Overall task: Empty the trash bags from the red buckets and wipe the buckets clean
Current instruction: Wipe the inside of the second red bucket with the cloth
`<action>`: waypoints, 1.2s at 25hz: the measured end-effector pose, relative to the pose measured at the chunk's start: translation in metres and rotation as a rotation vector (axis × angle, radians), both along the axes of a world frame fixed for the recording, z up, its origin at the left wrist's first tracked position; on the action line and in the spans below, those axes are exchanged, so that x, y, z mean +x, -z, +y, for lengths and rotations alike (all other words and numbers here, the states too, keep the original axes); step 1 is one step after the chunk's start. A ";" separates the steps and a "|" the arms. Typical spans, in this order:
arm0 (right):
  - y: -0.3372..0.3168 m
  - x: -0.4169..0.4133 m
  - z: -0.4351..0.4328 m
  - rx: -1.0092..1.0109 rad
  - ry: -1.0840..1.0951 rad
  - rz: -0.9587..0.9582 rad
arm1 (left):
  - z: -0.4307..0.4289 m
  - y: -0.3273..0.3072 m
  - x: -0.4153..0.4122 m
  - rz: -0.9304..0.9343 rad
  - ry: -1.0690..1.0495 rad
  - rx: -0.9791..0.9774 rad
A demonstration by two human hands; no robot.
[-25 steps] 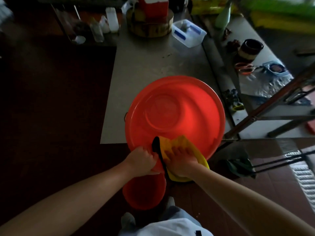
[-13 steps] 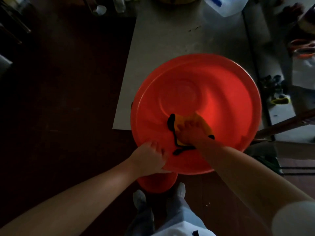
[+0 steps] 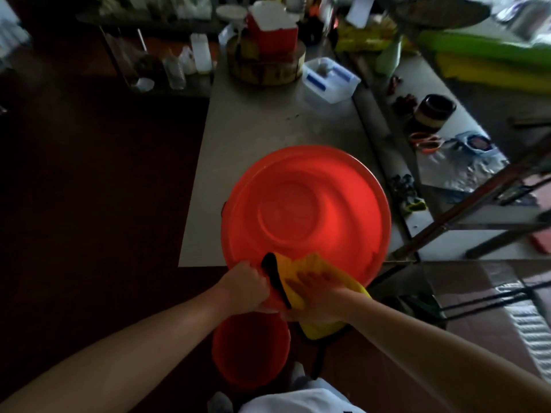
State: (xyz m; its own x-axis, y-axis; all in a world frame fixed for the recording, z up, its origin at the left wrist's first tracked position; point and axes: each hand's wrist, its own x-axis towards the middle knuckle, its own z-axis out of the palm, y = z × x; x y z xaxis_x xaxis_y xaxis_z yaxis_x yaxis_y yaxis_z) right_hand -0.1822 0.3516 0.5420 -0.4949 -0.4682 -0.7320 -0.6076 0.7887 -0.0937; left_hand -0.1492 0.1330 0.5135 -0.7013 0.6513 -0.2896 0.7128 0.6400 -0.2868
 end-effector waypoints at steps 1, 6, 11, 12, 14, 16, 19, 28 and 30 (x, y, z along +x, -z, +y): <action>-0.002 0.004 0.003 -0.002 -0.032 0.044 | -0.001 0.000 -0.002 -0.014 0.003 -0.004; -0.002 0.000 0.023 0.081 -0.137 0.257 | -0.031 -0.024 -0.013 0.032 -0.008 -0.085; 0.001 -0.005 0.022 0.113 -0.202 0.379 | -0.065 -0.067 -0.025 0.076 -0.133 -0.325; 0.001 -0.006 0.019 0.112 -0.204 0.385 | -0.059 -0.062 -0.023 0.054 -0.144 -0.340; 0.001 -0.008 0.016 0.106 -0.217 0.391 | -0.035 -0.044 -0.011 -0.045 -0.181 -0.316; 0.003 -0.011 0.021 0.089 -0.206 0.372 | -0.005 -0.022 0.005 -0.078 -0.221 -0.177; 0.009 -0.018 0.033 0.091 -0.194 0.337 | 0.030 -0.006 0.012 -0.123 -0.310 0.027; 0.054 -0.043 0.004 -0.114 0.109 0.193 | 0.051 -0.008 -0.003 -0.149 -0.195 0.012; 0.074 -0.051 -0.005 -0.142 0.094 0.271 | 0.052 0.000 -0.001 -0.189 -0.231 -0.019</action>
